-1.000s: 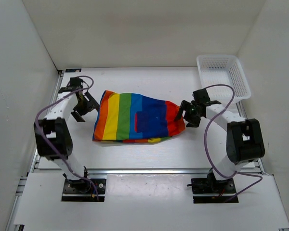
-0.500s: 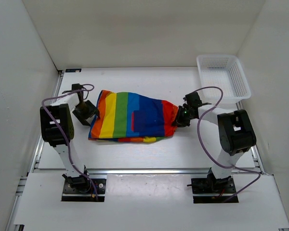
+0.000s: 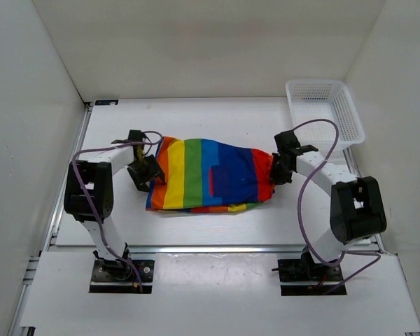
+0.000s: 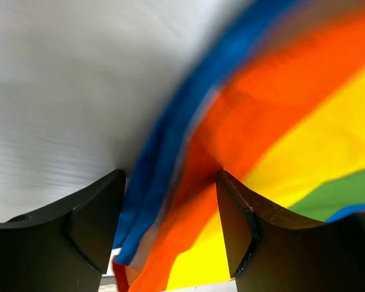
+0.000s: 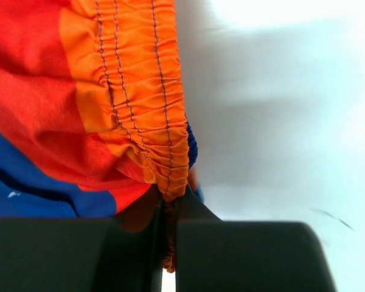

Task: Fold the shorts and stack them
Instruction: Fold the shorts

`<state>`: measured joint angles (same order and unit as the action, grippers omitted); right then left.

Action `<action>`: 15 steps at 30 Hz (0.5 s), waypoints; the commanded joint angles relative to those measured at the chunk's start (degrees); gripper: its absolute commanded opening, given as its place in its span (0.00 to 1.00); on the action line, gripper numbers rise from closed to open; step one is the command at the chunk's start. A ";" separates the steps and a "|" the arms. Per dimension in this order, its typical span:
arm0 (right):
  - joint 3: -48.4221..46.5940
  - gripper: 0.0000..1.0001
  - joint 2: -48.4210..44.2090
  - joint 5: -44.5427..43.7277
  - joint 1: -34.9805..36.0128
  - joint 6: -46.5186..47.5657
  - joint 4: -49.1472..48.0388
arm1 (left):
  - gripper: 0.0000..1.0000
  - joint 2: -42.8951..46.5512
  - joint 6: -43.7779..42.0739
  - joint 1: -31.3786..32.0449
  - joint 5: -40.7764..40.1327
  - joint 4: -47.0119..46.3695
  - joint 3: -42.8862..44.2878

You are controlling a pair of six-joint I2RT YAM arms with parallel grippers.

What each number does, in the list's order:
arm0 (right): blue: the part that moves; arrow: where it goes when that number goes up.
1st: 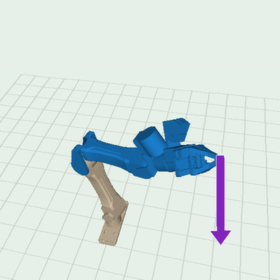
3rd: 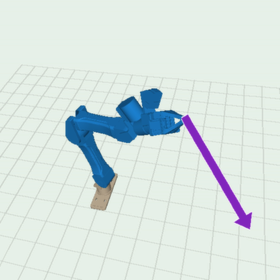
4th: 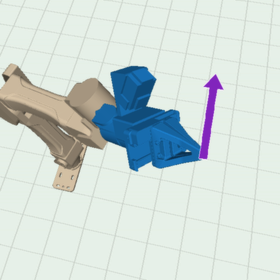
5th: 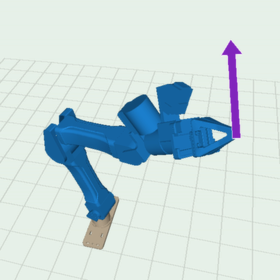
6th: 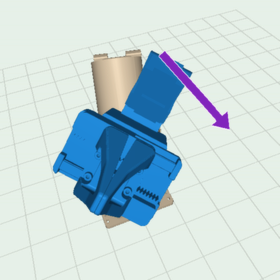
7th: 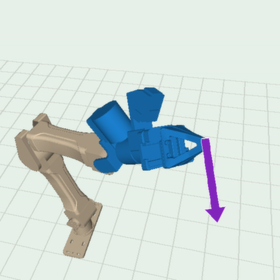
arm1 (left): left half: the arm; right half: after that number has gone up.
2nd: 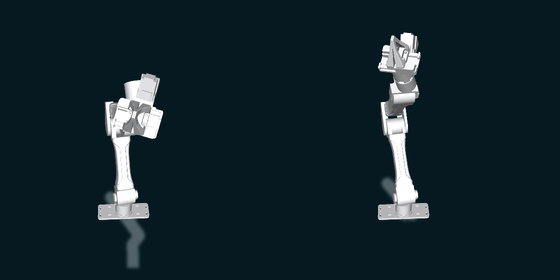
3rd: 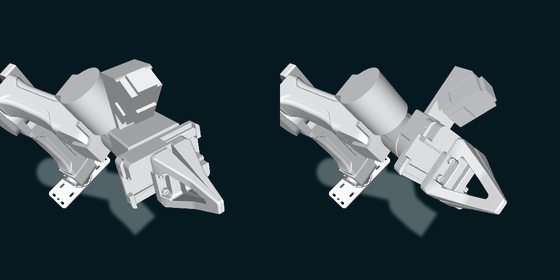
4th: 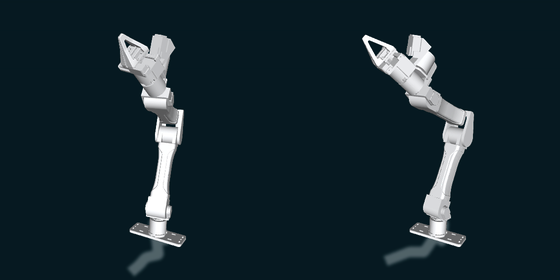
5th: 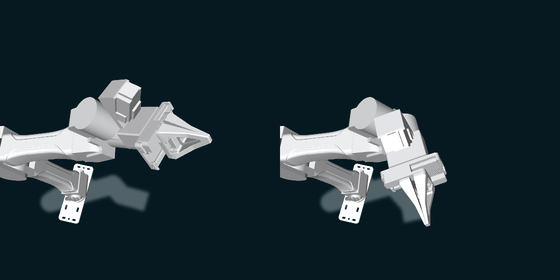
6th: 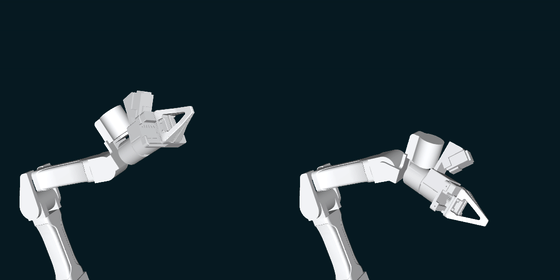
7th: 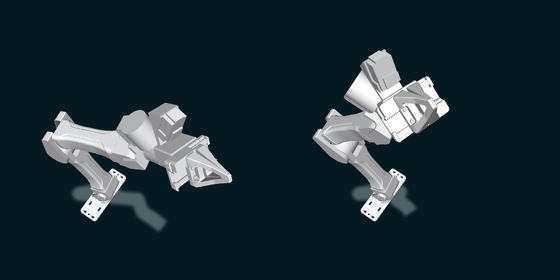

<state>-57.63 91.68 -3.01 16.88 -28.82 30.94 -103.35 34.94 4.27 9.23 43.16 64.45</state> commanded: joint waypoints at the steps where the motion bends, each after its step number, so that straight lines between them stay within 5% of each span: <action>1: -3.10 0.00 -4.31 -7.44 -0.19 2.54 5.97 | 0.72 2.10 2.76 5.38 -0.53 -1.06 -2.92; 6: -4.94 0.00 -7.83 -10.27 -0.19 3.86 8.96 | 0.72 5.78 5.32 11.18 -1.06 -1.06 -4.85; 15: -9.43 0.00 -11.00 -13.95 -0.19 5.53 12.91 | 0.75 9.75 4.27 10.15 -1.06 0.00 -2.84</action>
<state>-63.70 83.24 -13.65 16.91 -24.71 41.25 -96.60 39.62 15.29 9.02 43.27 59.77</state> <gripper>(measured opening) 0.036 0.752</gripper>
